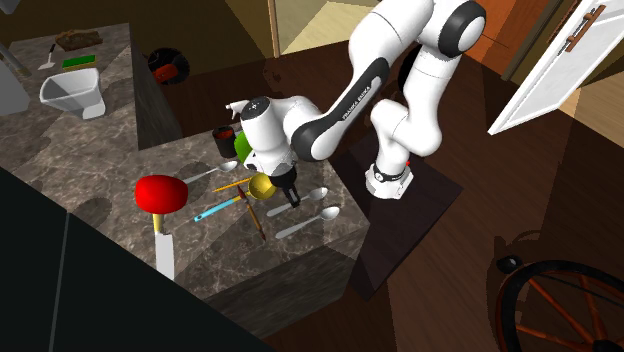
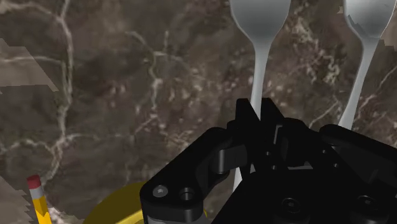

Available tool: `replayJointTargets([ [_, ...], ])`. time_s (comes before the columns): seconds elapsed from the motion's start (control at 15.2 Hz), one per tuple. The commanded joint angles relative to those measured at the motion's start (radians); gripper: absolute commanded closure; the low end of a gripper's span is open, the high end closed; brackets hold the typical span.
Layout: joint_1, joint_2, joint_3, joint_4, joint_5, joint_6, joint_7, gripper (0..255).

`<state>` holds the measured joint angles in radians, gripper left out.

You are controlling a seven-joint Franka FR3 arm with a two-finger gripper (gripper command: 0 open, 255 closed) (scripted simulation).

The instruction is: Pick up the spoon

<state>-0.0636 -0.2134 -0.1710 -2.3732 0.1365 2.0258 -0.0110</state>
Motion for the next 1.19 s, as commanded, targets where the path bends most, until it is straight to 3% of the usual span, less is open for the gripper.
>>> replayJointTargets([
  [0.0, 0.001, 0.001, 0.001, -0.001, 0.001, 0.000, 0.000, 255],
  [1.12, -0.002, -0.070, 0.006, 0.140, -0.019, -0.207, 0.039, 255],
])
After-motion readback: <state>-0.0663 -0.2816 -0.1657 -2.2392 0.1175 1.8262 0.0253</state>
